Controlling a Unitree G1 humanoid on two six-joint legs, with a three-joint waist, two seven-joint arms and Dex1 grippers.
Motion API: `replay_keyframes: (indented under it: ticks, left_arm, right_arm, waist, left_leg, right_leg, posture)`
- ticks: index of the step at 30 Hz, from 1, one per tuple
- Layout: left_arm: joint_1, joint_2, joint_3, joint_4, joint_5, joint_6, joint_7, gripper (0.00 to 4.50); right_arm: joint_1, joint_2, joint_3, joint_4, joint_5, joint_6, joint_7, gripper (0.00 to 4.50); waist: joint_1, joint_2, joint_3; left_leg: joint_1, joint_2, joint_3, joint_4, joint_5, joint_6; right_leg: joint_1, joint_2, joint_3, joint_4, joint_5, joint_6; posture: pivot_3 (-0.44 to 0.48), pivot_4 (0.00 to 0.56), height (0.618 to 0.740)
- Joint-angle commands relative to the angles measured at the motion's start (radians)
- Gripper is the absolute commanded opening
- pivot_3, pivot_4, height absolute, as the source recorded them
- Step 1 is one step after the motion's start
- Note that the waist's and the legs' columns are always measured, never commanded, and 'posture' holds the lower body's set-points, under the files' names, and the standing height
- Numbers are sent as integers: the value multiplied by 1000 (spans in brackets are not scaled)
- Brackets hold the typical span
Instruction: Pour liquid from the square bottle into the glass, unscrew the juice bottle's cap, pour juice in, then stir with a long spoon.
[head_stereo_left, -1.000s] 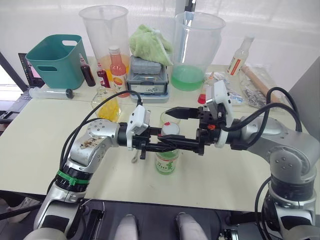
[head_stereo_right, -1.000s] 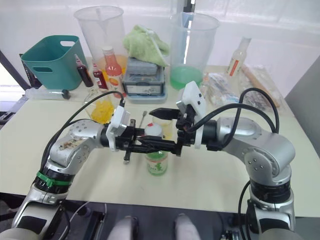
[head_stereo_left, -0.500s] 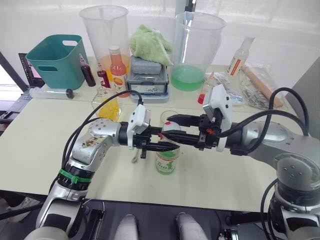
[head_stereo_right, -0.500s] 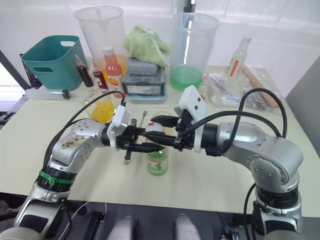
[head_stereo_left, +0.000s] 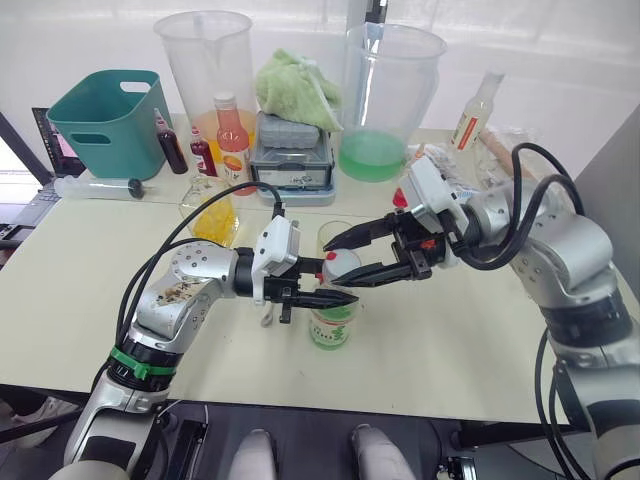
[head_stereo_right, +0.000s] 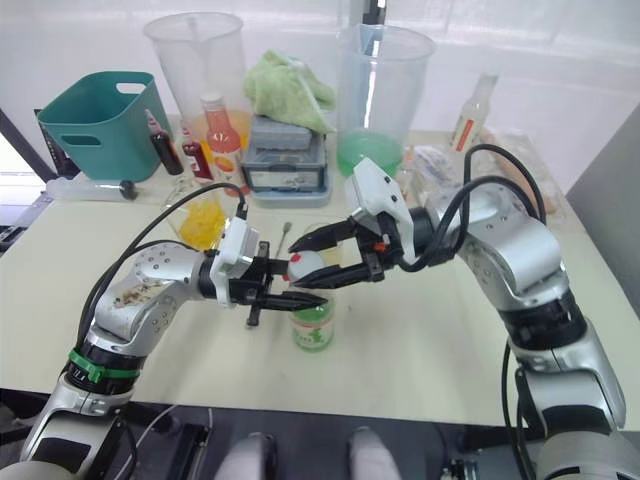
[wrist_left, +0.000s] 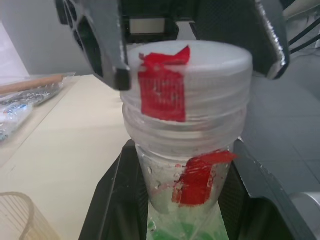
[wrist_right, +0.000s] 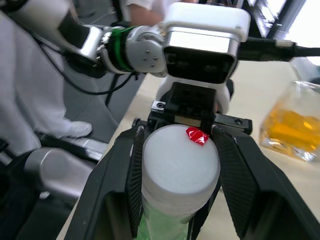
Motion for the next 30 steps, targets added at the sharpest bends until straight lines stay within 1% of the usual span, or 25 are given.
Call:
replay_keyframes:
  ticks: [1,5,9,11,13,14,15,16,17,20,23,27,28,30]
  left_arm:
    - [16,15,0,21,34,28,34,1384]
    - [19,17,1,18,33,30,40,1384]
    - [15,11,-6,26,40,28,38,1384]
    - [9,8,-9,33,43,26,36,1384]
    - [4,6,-13,39,45,25,31,1384]
    - [2,6,-14,41,46,24,28,1384]
    - [0,4,-15,44,47,24,26,1384]
    - [-2,3,-16,47,47,24,24,1384]
    - [-3,2,-17,48,48,24,23,1384]
    - [-5,0,-20,50,49,24,20,1384]
    - [-7,-2,-23,57,50,20,16,1384]
    - [-6,-5,-25,61,50,17,12,1384]
    - [-7,-7,-26,65,51,15,11,1384]
    - [-11,-15,-31,75,52,9,5,1384]
  right_arm:
    - [-55,23,32,76,-76,-113,124,1648]
    - [-109,56,34,138,-78,-120,198,1648]
    - [-132,53,47,147,-69,-95,209,1648]
    - [-132,56,39,144,-74,-84,205,2660]
    - [-132,57,30,132,-69,-64,199,3253]
    - [-132,59,23,122,-63,-53,192,3665]
    - [-132,60,13,111,-55,-40,183,3965]
    - [-132,61,4,101,-48,-28,176,4248]
    - [-131,57,-8,84,-32,-9,173,4404]
    - [-124,31,-52,16,33,88,156,4404]
    - [-98,3,-107,-54,89,185,90,4404]
    - [-33,0,-197,-148,138,294,-82,4404]
    - [0,8,-227,-190,142,308,-148,4404]
    - [68,37,-290,-279,151,371,-336,4404]
  waist:
    - [0,0,0]
    - [1,0,0]
    - [1,0,0]
    - [1,0,0]
    - [2,0,0]
    - [2,0,0]
    - [2,0,0]
    - [2,0,0]
    - [2,0,0]
    - [3,0,0]
    - [6,0,0]
    - [5,0,0]
    - [6,0,0]
    - [6,0,0]
  left_leg:
    - [0,0,0,0,0,0]
    - [0,0,0,0,0,0]
    - [0,0,0,0,0,0]
    - [0,0,0,0,0,0]
    - [0,0,0,0,0,0]
    - [0,0,0,0,0,0]
    - [0,0,0,0,0,0]
    - [0,0,0,0,0,0]
    - [0,0,0,0,0,0]
    - [-1,0,0,0,0,0]
    - [-1,0,0,0,0,0]
    - [0,0,0,0,0,0]
    - [0,0,0,0,0,0]
    - [-1,0,0,0,0,0]
  right_leg:
    - [0,0,0,0,0,0]
    - [0,0,0,1,0,0]
    - [-1,0,0,2,0,0]
    - [-1,0,0,2,0,0]
    - [-1,0,0,2,0,0]
    - [-1,0,0,2,0,0]
    - [-1,0,0,2,0,0]
    - [-1,0,0,2,0,0]
    - [-1,0,0,2,0,0]
    - [-1,0,0,2,0,0]
    - [-1,0,0,2,0,0]
    - [-1,0,0,2,0,0]
    - [-1,0,0,2,0,0]
    - [-1,0,0,2,0,0]
  posture:
    - [0,150,707]
    - [0,150,707]
    - [0,150,707]
    - [0,150,707]
    - [0,150,707]
    - [0,150,707]
    - [0,150,707]
    - [0,150,707]
    - [0,150,707]
    - [0,150,707]
    - [0,150,707]
    - [0,150,707]
    - [0,150,707]
    - [0,150,707]
